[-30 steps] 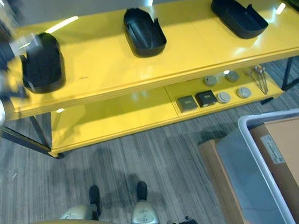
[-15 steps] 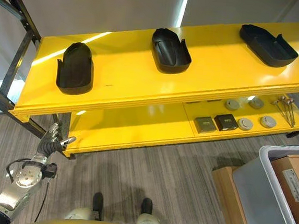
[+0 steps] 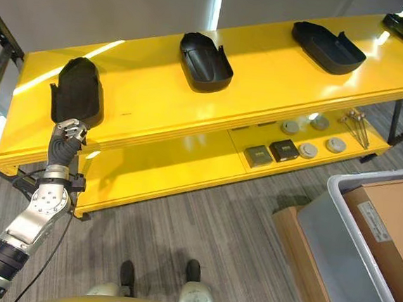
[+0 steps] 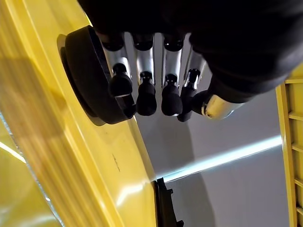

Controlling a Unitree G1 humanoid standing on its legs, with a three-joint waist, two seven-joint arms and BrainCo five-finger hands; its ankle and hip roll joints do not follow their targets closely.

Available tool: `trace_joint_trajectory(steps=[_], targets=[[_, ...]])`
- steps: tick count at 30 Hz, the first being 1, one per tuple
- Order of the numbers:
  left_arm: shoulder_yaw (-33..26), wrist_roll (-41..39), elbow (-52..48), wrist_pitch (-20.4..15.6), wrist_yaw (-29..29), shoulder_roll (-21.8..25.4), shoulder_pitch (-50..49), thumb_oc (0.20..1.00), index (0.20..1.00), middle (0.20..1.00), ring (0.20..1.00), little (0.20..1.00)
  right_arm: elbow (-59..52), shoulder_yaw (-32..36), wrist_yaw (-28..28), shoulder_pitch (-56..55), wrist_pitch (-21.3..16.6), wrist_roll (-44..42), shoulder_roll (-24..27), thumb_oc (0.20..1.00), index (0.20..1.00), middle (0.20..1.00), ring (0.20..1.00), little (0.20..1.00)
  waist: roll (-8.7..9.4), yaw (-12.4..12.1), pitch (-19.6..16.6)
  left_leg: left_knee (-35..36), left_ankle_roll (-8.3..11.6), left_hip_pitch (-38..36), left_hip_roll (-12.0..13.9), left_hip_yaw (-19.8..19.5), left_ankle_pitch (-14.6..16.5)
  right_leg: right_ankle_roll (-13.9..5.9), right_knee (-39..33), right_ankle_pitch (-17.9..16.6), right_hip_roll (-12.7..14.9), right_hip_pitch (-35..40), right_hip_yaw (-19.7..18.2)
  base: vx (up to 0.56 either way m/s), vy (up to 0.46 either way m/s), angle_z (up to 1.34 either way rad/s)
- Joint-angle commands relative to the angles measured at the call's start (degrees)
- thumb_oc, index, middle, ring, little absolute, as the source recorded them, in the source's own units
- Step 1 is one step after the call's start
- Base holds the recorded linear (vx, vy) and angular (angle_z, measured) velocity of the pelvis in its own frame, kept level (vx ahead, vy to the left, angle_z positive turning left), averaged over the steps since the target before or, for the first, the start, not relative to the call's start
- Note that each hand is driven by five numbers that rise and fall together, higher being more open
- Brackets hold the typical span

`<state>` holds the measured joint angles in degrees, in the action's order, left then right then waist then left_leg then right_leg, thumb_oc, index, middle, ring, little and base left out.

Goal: Move parts from the plastic box to the shelf.

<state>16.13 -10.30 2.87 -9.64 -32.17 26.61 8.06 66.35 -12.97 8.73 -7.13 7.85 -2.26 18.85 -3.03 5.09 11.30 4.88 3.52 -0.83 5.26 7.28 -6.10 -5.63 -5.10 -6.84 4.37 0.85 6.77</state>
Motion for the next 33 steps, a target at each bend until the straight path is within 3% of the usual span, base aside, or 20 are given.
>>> trace_joint_trajectory(steps=[1,14,33], targets=[[-1.3,-0.1,1.7,-1.7,-4.0,0.0,4.6,0.2,0.2,0.2,0.2,0.2,2.2,-1.4,-0.5,1.3,-0.7,0.9,1.3,1.0,1.0,1.0,1.0,1.0,1.51,-0.4,2.4,0.1,-0.4,-0.6,0.9,1.3,1.7,-1.65,0.1,1.3,2.5,0.5,-1.7,0.01,0.004,-0.08],[-4.3,0.6,15.1,-4.4,-8.3,-0.9,9.1,0.2,0.2,0.2,0.2,0.2,3.0,-1.9,-1.5,2.6,-1.5,1.9,2.3,1.0,1.0,1.0,1.0,1.0,2.0,0.9,3.4,0.1,-0.4,-0.5,1.3,2.1,1.3,-1.18,0.1,1.2,2.4,-0.1,-2.8,0.0,0.001,-0.01],[-4.1,-0.5,21.7,-4.8,-10.1,-2.1,17.9,0.2,0.2,0.2,0.2,0.2,5.3,-3.0,-2.3,5.7,-2.5,2.0,2.7,1.0,1.0,1.0,1.0,1.0,2.23,2.4,4.2,0.1,-0.41,-0.1,1.7,3.1,1.3,-0.87,0.1,1.2,2.1,-1.3,-4.2,-0.01,0.001,-0.04]])
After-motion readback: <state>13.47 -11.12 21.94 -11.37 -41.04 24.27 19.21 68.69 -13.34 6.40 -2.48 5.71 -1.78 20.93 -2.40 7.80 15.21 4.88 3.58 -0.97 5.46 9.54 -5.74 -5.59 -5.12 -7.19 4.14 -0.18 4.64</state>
